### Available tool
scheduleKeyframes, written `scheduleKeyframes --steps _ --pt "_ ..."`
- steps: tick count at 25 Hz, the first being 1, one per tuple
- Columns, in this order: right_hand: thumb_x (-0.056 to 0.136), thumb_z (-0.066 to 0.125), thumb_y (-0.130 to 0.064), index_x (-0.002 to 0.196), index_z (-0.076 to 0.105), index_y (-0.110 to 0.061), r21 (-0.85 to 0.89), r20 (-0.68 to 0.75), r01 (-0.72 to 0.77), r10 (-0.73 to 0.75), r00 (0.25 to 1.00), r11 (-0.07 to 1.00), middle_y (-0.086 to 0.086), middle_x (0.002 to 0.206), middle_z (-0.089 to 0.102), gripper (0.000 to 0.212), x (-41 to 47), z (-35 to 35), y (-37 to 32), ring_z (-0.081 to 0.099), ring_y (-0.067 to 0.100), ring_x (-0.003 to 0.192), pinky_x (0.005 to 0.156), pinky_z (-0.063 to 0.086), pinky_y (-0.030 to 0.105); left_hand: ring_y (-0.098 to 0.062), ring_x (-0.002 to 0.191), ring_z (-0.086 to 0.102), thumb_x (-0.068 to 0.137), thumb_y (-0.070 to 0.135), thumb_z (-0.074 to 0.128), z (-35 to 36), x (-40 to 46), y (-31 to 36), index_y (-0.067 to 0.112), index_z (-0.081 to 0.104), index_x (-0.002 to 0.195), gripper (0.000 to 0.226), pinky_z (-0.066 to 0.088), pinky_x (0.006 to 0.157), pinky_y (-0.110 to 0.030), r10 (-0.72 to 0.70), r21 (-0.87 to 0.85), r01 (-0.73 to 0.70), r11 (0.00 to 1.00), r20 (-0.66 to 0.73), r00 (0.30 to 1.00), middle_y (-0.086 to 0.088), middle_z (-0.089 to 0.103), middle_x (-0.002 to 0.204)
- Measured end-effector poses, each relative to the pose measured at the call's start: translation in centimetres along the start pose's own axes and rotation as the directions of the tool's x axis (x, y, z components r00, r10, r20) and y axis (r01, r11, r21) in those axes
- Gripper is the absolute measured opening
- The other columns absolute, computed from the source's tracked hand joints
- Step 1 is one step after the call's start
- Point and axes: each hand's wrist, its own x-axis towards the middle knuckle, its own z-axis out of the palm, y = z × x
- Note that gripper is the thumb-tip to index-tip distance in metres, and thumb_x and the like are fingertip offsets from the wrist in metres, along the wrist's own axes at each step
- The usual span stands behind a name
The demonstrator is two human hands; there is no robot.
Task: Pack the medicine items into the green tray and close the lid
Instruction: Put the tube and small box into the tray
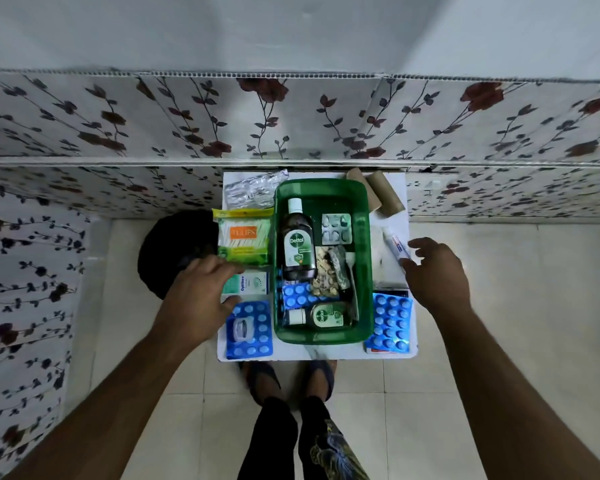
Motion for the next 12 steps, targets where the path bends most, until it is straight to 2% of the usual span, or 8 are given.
scheduleKeyframes --steps 5,8,10,12 --pt "0.084 0.07 -0.025 0.114 0.065 -0.019 -0.009 0.007 -0.026 0.026 1.0 1.0 0.012 0.113 0.066 0.031 0.1 0.7 0.3 0.064 0.03 0.096 0.071 0.043 0.031 -0.03 0.093 0.058 0.066 0.021 0.081 -1.0 0.0 0.7 0.016 0.068 0.112 0.048 0.049 0.079 -0.037 -0.01 0.047 0.007 0.999 0.065 0.998 -0.006 0.066 0.104" --pt "0.083 0.071 -0.025 0.11 0.065 -0.015 0.006 0.045 -0.054 0.054 0.998 0.998 0.01 0.109 0.068 0.029 -0.1 0.6 0.1 0.063 0.029 0.094 0.071 0.042 0.031 -0.024 0.089 0.06 0.066 0.03 0.077 -4.5 -1.9 1.9 0.024 0.066 0.105 0.041 0.049 0.067 -0.032 -0.102 0.048 0.101 0.994 0.032 0.994 0.003 0.064 0.097" --pt "0.082 0.071 -0.024 0.104 0.064 -0.015 0.059 0.073 -0.09 0.085 0.994 0.994 0.008 0.104 0.07 0.024 -0.4 0.1 0.0 0.062 0.028 0.09 0.071 0.044 0.033 -0.015 0.079 0.062 0.066 0.033 0.078 -8.1 -3.2 4.1 0.028 0.061 0.097 0.035 0.049 0.061 -0.03 -0.232 -0.064 0.229 0.971 -0.051 0.971 0.012 0.064 0.089" --pt "0.081 0.072 -0.023 0.102 0.065 -0.016 0.159 0.057 -0.117 0.109 0.992 0.98 0.005 0.099 0.071 0.022 -0.7 -0.6 -0.2 0.063 0.025 0.086 0.072 0.045 0.032 -0.003 0.069 0.063 0.067 0.03 0.082 -10.7 -2.4 7.6 0.028 0.06 0.092 0.034 0.049 0.057 -0.023 -0.337 -0.301 0.296 0.907 -0.093 0.937 0.017 0.064 0.081"
